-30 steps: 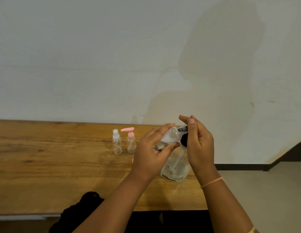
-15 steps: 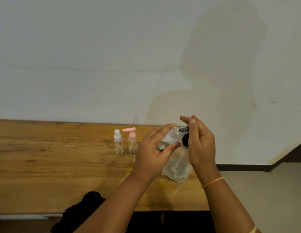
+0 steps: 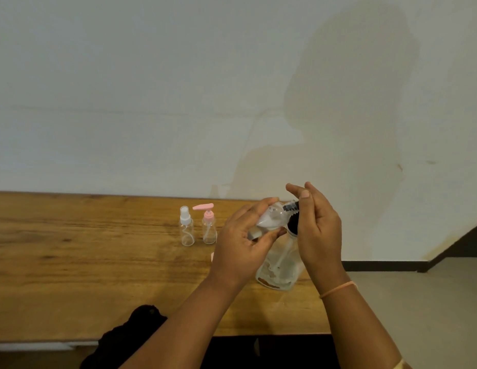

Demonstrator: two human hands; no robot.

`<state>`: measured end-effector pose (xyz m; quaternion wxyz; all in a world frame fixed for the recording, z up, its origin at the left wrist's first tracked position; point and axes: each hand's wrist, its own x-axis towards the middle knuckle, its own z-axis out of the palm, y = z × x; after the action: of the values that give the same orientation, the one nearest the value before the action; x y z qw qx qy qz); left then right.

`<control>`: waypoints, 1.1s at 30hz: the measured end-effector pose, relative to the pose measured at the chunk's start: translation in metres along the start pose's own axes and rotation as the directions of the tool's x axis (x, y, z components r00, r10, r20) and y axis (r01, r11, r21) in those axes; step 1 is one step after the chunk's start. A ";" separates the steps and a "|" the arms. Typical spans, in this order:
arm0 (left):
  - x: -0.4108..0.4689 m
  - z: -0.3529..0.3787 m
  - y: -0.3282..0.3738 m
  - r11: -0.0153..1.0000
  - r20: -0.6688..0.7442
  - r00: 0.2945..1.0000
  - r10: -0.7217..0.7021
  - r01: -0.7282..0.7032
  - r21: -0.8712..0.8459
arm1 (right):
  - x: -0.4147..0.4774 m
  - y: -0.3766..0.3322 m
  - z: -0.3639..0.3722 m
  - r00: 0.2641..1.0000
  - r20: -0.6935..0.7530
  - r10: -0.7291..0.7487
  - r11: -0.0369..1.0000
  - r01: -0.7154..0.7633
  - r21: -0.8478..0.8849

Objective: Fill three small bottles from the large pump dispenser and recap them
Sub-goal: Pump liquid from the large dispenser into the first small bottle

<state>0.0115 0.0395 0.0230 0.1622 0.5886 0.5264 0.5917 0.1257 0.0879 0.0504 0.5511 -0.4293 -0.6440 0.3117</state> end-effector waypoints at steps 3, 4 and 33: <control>0.000 0.001 -0.003 1.000 -0.002 1.000 -0.011 0.011 -0.024 | -0.002 0.003 0.002 1.000 0.009 0.015 0.999 -0.015 0.032; 0.000 0.001 -0.004 0.999 0.004 1.000 -0.017 0.018 -0.030 | -0.003 0.004 0.003 1.000 0.002 0.016 0.999 -0.017 0.047; 0.001 -0.003 0.008 0.999 0.016 1.000 -0.015 0.015 -0.044 | -0.001 -0.003 -0.001 1.000 0.017 0.023 0.998 -0.024 0.050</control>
<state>0.0123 0.0365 0.0308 0.1840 0.5856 0.5162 0.5973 0.1256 0.0856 0.0526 0.5527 -0.4202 -0.6354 0.3379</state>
